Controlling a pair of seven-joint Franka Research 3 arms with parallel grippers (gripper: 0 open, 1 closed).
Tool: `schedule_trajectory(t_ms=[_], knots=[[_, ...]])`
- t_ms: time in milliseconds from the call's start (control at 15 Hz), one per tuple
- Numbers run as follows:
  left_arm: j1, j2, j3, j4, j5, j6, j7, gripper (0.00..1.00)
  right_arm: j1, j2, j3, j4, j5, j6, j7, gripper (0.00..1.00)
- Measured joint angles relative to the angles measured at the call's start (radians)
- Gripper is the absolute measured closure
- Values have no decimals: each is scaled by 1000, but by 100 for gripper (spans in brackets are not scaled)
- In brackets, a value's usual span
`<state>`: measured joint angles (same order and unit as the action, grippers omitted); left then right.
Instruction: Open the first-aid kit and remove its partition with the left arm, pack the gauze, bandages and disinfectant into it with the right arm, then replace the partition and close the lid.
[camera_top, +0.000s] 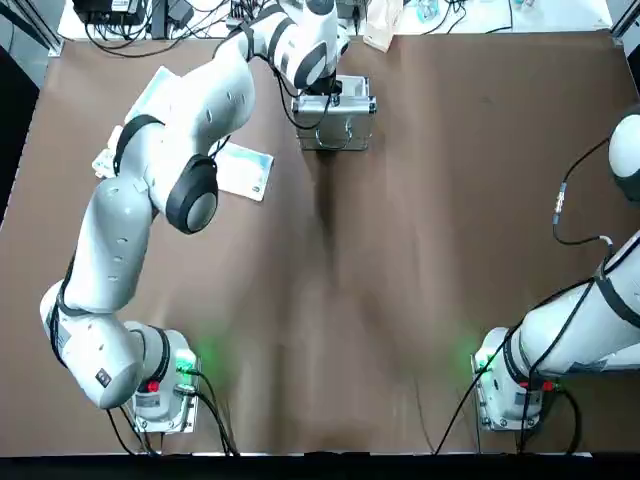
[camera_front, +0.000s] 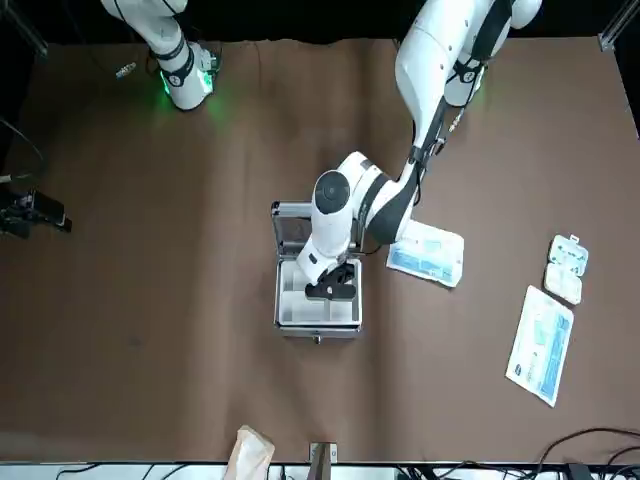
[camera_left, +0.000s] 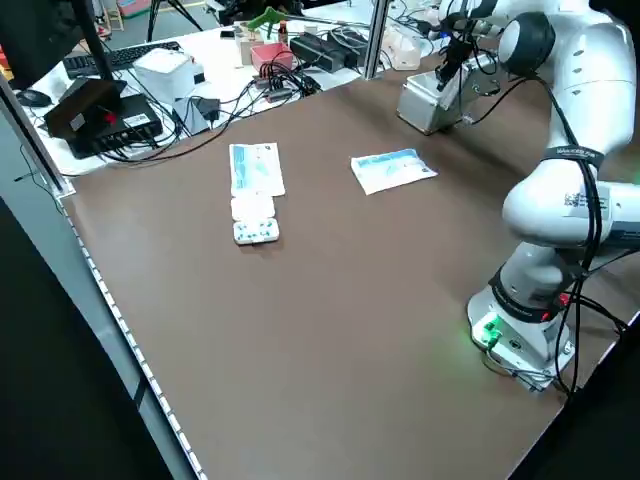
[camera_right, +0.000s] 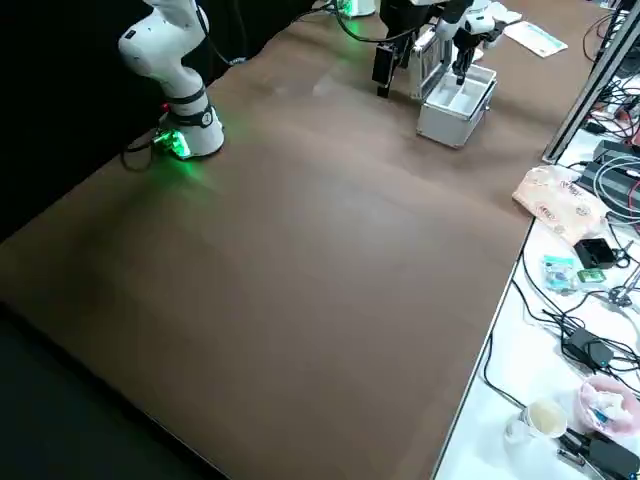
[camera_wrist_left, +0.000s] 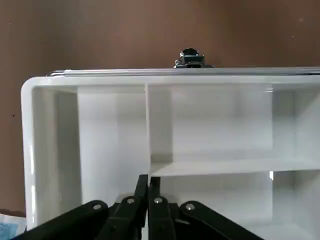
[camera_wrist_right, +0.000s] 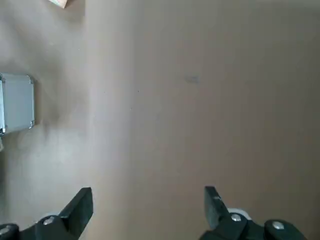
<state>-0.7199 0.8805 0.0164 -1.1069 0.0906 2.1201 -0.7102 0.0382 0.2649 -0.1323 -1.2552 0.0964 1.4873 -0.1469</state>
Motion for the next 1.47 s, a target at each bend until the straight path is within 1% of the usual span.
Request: schedule_trajectory(t_ms=[467, 1467], knots=[[-1, 14, -5, -13, -13, 30, 0, 96, 0, 0, 0, 0, 0, 0, 0, 1], [-1, 13, -4, -12, -14, 26, 4, 96, 7, 0, 0, 0, 0, 0, 0, 1]])
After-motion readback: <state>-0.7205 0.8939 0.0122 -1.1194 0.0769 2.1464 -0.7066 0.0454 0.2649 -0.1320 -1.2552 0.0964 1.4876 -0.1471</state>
